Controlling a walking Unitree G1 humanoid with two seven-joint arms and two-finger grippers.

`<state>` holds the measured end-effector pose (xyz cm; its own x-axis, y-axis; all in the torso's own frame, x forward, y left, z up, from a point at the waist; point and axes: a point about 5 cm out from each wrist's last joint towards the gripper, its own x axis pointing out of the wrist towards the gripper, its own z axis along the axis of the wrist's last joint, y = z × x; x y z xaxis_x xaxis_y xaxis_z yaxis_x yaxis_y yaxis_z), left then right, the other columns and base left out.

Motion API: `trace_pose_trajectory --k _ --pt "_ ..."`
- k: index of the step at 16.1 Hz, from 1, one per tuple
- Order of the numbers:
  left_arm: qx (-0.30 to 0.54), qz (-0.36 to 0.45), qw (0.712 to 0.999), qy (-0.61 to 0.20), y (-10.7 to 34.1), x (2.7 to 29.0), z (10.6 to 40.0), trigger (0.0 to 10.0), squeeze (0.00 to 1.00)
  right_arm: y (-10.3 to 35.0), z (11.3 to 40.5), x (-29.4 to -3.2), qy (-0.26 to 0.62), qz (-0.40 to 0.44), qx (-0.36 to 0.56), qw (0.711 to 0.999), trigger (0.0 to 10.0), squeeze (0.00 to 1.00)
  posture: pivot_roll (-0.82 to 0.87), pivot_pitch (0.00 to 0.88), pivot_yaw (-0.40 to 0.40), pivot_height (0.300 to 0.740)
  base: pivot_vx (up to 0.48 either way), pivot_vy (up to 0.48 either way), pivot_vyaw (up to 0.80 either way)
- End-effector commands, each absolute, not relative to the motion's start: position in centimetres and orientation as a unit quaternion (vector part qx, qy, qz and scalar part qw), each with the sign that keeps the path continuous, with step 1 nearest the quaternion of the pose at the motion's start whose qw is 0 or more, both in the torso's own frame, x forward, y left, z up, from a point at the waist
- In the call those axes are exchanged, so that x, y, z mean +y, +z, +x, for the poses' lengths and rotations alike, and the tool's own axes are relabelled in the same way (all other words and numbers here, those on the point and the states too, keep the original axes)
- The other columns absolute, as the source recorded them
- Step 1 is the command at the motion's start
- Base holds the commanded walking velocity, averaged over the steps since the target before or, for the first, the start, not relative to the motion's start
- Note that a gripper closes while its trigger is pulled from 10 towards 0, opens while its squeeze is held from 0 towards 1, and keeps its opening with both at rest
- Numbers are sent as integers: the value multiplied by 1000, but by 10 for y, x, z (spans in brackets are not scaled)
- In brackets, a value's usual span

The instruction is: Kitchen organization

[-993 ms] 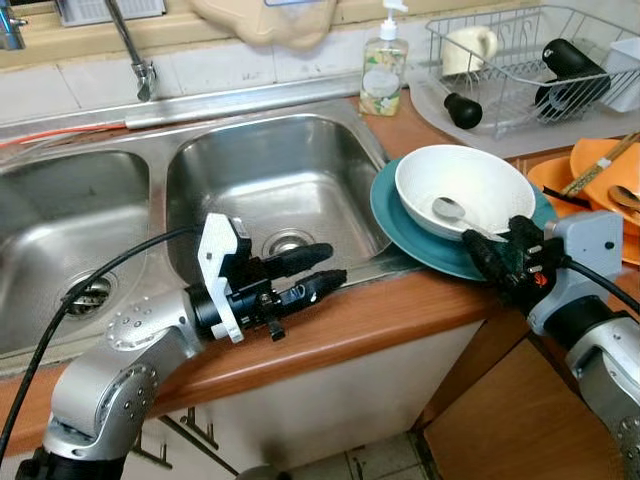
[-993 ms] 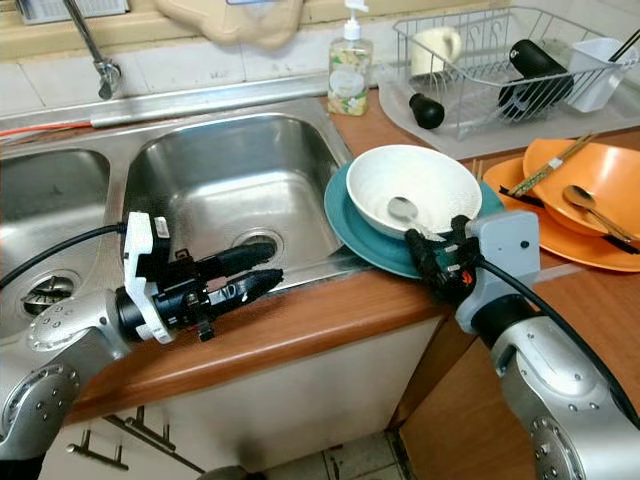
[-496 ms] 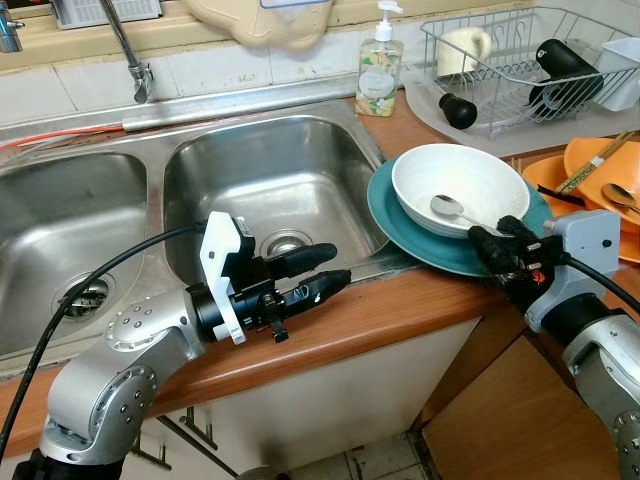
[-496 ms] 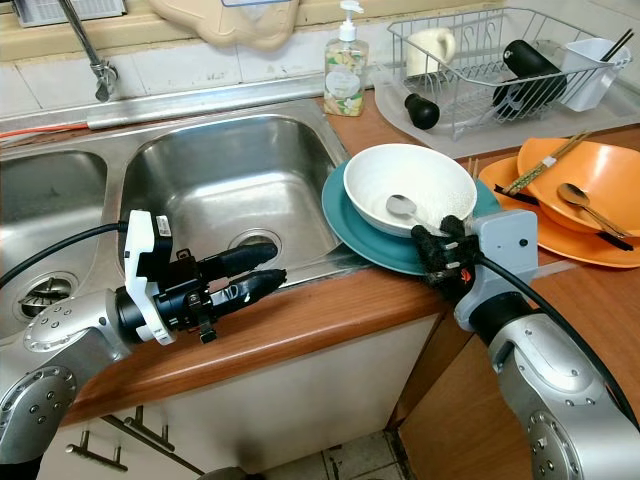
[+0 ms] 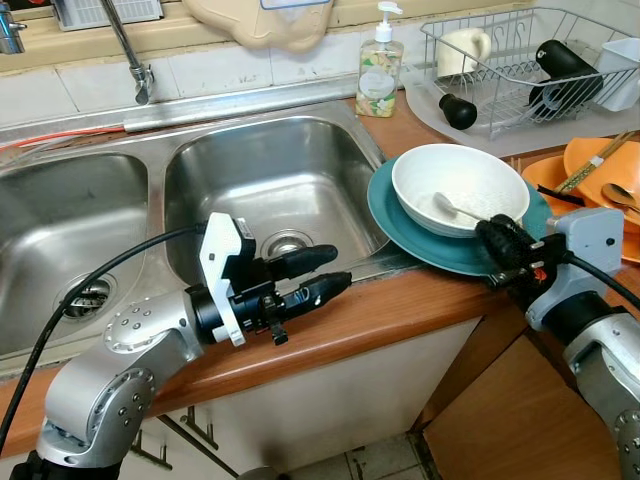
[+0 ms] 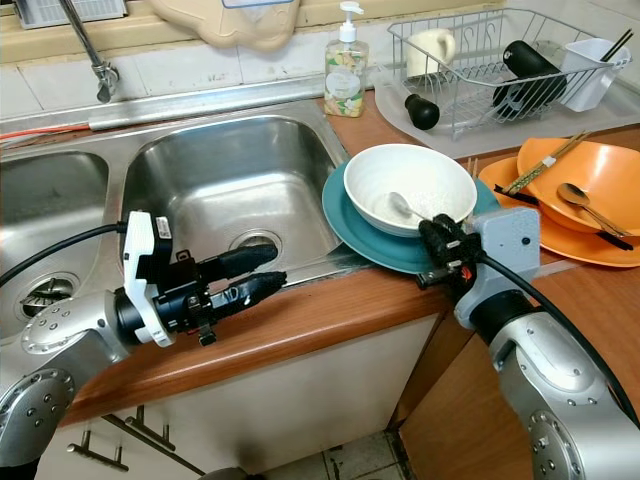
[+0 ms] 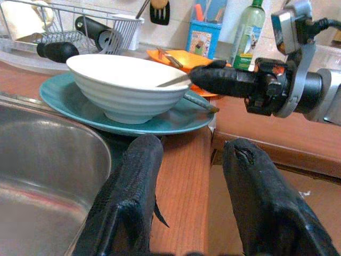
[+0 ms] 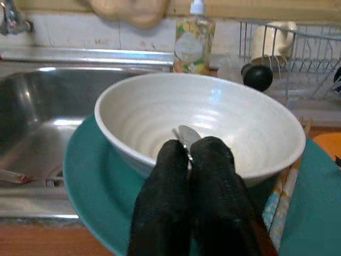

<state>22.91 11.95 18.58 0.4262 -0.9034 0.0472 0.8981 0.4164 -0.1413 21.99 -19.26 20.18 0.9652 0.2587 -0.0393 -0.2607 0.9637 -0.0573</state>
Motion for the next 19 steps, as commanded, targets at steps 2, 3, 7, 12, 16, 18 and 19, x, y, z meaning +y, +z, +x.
trace_pose_trajectory --k 2,3,7,12,16,18,19 --pt "14 -55 842 -537 189 120 227 10000 0 215 220 -192 133 -26 -22 991 0 0 -103 0 73 740 0 0 0" --pt "12 -52 843 -536 189 120 228 10000 0 216 220 -193 133 -25 -26 990 0 0 -103 0 73 740 0 0 0" --pt "12 -47 841 -539 189 117 229 10000 0 218 220 -193 141 -24 -35 989 0 0 -109 0 74 740 0 0 0" --pt "1 -35 843 -537 191 113 233 10000 0 223 222 -196 141 -12 -48 989 0 0 -108 0 73 740 0 0 0" --pt "6 -25 840 -542 188 111 232 10000 0 206 221 -198 147 -55 12 988 10000 1000 -113 0 76 740 0 0 0" --pt "16 -32 833 -553 186 109 230 10000 0 206 215 -203 145 -49 7 988 10000 1000 -118 0 81 740 0 0 0" --pt "19 -33 831 -556 185 108 229 10000 0 206 212 -204 152 -49 6 987 10000 1000 -118 0 81 740 0 0 0"
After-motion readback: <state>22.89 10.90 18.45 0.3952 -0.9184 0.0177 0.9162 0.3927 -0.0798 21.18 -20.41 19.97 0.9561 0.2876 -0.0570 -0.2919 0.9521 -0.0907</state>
